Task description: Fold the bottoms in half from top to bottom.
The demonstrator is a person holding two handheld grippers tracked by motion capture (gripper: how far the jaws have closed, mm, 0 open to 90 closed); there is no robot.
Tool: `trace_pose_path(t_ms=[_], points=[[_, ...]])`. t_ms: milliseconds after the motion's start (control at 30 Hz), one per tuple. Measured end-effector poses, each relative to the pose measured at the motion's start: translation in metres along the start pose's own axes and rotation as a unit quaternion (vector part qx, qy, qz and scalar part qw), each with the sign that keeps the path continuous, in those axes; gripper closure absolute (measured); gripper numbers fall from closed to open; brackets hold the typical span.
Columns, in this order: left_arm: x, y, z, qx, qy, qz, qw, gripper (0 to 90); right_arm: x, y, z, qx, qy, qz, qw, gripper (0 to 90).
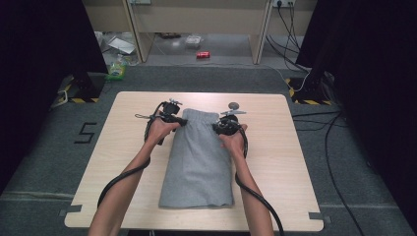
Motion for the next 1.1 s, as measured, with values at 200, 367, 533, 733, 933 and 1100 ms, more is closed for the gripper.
trace_pose_path(t_ms=[200,367,533,733,933,1100], points=[[0.002,0.023,-0.011,0.034,-0.013,0.014,0.9992,75.9,0.003,0.018,-0.016,0.029,-0.001,-0.004,0.9996,83.0],[0.007,0.037,-0.008,0.051,-0.034,0.029,0.9977,76.0,0.002,0.031,-0.015,0.047,0.001,-0.023,0.9986,83.0],[0.010,0.044,-0.004,0.051,-0.041,0.035,0.9972,76.0,-0.001,0.039,-0.012,0.055,0.006,-0.031,0.9980,83.0],[0.011,0.056,0.004,0.062,-0.050,0.047,0.9957,76.0,-0.009,0.048,-0.010,0.062,0.023,-0.034,0.9972,83.0],[0.017,0.068,0.020,0.081,-0.071,0.063,0.9923,76.0,-0.017,0.060,0.001,0.073,0.035,-0.047,0.9956,83.0],[0.025,0.077,0.036,0.095,-0.087,0.076,0.9887,76.0,-0.023,0.069,0.014,0.081,0.043,-0.056,0.9942,83.0]])
Point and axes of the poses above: each handheld gripper's, and its own axes: y roughly backward along the jaws, z roughly out of its underside, x roughly to its right, the point moved 3 cm from there along -y, roughly forward along the jaws, and after that the axes turned 10 degrees about -x, right-handed, at the moved point
